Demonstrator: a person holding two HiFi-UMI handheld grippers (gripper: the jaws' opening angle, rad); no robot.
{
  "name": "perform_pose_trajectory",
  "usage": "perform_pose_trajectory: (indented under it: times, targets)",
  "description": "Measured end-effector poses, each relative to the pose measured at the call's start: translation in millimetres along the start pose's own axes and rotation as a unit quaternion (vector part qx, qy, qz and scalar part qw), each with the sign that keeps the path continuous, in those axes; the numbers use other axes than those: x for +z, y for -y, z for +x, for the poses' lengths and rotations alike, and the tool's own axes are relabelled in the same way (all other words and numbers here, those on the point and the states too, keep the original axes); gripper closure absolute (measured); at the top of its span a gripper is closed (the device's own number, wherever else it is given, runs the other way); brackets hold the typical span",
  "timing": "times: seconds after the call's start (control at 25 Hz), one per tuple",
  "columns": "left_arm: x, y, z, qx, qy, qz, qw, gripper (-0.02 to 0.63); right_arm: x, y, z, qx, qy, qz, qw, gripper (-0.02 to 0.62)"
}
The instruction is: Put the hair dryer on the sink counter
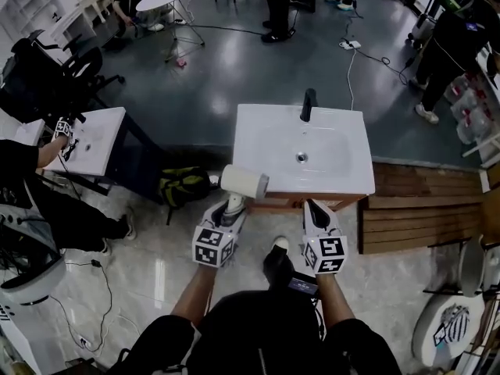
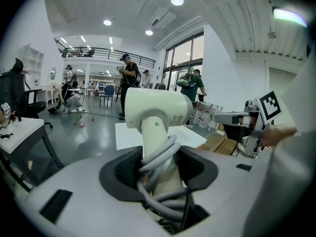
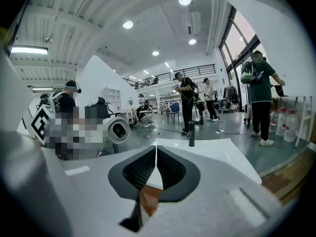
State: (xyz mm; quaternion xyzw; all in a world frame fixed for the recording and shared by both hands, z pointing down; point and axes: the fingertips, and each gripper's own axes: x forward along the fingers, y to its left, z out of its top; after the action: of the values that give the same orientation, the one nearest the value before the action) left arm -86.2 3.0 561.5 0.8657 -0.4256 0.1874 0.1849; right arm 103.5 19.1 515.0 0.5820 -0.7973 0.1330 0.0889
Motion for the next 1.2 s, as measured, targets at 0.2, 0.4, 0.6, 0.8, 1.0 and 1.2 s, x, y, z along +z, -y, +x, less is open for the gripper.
perform_pose_trajectory:
  times: [0.2, 0.4, 0.6, 0.8, 1.0, 1.2]
  targets:
    - [9, -4, 18, 0.007, -0.006, -0.007, 0.9999, 0.403, 9, 16, 20, 0.008, -0.002, 0.003, 1.000, 0.591]
    - [13, -7, 36, 0.015, -0.012, -0.013, 0.9997, 0.403, 13, 29, 36, 0.020, -0.006, 0.004, 1.000, 0.591]
    - [20, -15, 51, 0.022, -0.017, -0.020, 0.9994, 0.402, 19, 38, 54, 0.028, -0.011, 0.004, 1.000, 0.591]
    - [31, -16, 68, 0.026, -0.020, -0.025, 0.9991, 0.402, 29, 53, 69, 0.033, -0.013, 0.002, 0.999, 0.591]
    - [42, -21, 80, 0.033, -0.021, -0.031, 0.9988, 0.403, 38, 59, 84, 0.044, -0.015, 0.001, 0.999, 0.591]
    - [55, -20, 89, 0.039, -0.021, -0.036, 0.9984, 0.403, 49, 74, 94, 0.049, -0.016, 0.001, 0.999, 0.591]
